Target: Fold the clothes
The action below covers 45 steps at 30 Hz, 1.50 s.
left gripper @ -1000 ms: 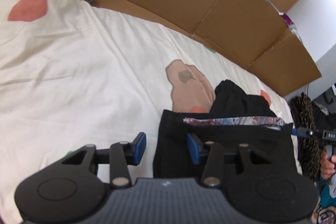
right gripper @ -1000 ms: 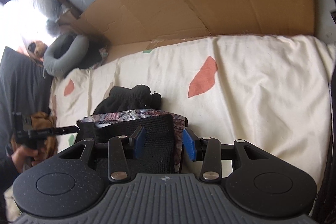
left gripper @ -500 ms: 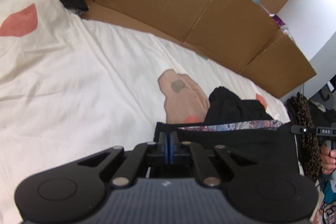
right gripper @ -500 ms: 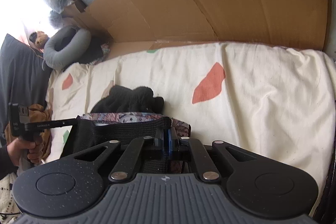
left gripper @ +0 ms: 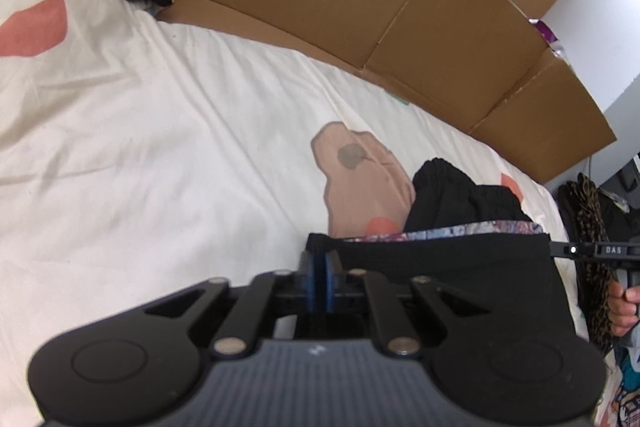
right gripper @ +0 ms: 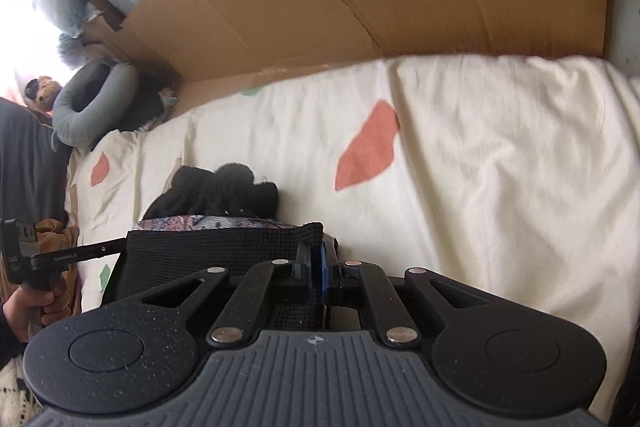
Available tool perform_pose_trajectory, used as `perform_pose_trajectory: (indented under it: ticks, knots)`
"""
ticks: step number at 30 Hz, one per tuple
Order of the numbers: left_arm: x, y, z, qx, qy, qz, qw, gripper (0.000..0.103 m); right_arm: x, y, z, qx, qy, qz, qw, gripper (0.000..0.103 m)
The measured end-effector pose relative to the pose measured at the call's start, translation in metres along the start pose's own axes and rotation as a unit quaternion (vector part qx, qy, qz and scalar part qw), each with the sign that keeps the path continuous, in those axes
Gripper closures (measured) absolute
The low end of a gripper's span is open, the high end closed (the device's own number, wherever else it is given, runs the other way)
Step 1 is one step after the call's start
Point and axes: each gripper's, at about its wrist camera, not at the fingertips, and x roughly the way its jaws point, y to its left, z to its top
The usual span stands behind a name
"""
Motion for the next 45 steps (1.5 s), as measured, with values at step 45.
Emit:
perform_pose_trajectory:
  ticks: [45]
  knots:
    - [0.034, -0.051, -0.003, 0.102, 0.037, 0.088, 0.9902, 0.075, 0.005, 0.033, -0.012, -0.106, -0.015, -0.088, 0.990, 0.095]
